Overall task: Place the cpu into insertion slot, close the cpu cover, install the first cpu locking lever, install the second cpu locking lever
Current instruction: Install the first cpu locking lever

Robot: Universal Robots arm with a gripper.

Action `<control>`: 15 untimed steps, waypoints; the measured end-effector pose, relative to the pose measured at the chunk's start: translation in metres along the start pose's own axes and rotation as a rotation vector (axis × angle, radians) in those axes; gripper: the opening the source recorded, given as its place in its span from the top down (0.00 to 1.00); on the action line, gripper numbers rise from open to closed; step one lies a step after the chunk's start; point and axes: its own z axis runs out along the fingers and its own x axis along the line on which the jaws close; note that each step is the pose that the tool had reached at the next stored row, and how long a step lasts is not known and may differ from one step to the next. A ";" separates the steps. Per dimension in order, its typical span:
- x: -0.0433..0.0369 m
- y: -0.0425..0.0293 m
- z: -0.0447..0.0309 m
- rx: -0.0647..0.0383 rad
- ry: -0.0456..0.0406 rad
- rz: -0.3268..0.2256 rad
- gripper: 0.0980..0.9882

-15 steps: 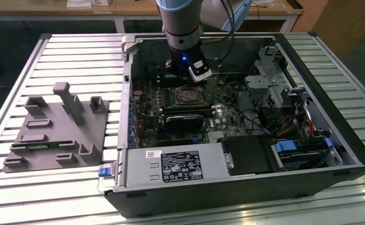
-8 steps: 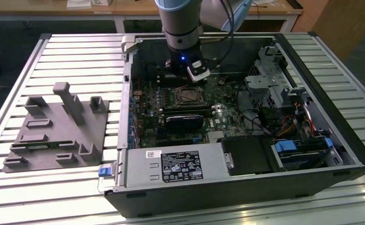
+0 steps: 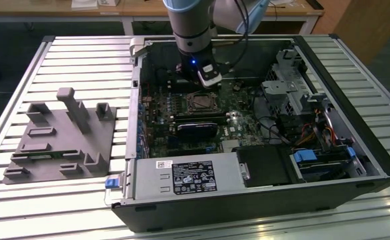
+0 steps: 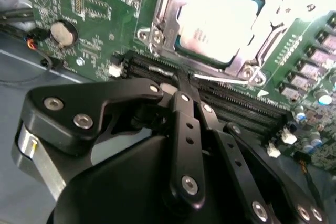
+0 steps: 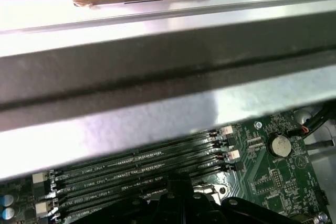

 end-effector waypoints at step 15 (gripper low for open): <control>0.0007 0.0007 0.0031 0.002 -0.0061 0.013 0.99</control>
